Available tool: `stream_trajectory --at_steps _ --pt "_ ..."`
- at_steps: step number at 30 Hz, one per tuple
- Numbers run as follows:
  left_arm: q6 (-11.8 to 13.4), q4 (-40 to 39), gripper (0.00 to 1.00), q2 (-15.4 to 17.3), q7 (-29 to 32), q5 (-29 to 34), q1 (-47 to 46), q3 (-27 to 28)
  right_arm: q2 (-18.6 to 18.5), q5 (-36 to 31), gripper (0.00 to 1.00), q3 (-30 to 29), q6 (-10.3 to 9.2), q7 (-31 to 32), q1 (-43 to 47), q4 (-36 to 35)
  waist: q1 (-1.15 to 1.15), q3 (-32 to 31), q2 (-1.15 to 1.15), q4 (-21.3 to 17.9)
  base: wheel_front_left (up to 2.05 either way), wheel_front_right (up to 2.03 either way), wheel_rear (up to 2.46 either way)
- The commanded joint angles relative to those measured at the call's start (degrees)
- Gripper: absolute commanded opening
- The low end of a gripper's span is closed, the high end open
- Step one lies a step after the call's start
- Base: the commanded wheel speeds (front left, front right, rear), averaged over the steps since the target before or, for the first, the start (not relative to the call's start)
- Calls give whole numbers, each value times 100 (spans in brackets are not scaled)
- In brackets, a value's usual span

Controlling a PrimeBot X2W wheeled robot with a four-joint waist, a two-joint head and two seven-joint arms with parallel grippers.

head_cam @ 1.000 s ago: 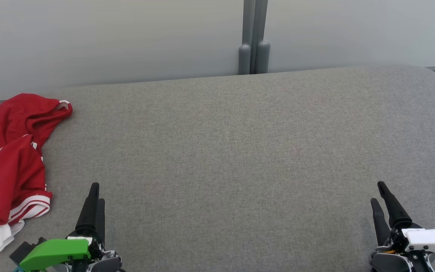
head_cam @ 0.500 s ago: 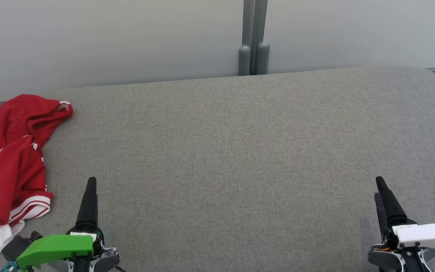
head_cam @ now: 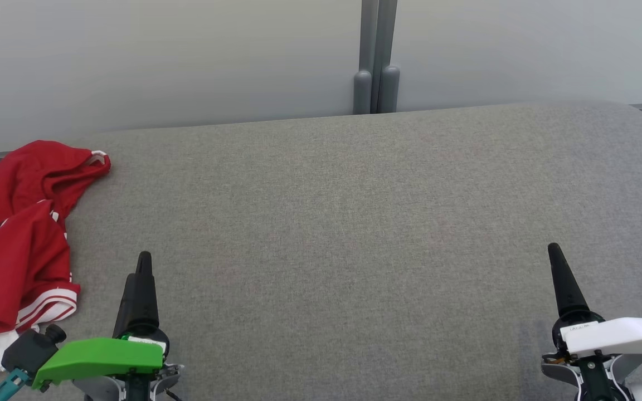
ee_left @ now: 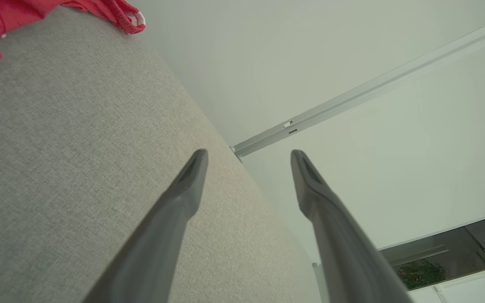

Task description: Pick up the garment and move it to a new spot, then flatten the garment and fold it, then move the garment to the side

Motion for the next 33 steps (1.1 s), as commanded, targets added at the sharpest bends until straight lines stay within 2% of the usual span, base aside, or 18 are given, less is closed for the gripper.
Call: stream_trajectory --at_steps 1,10,22,33 --pt "34 -151 100 26 -75 343 27 -28 -43 -325 100 49 2 -82 -106 -178 0 -4 0 6 0 0 0" --pt "70 -240 100 157 -232 1837 88 -88 -50 -1453 100 308 2 -280 -54 -431 0 -18 0 20 0 0 0" --pt "207 -259 100 258 -407 3047 224 -296 -57 -2584 100 581 3 -499 29 -508 0 -45 0 38 0 0 0" --pt "309 -182 100 274 -573 3808 397 -451 -65 -3537 100 808 3 -714 31 -403 0 -74 0 53 0 0 0"
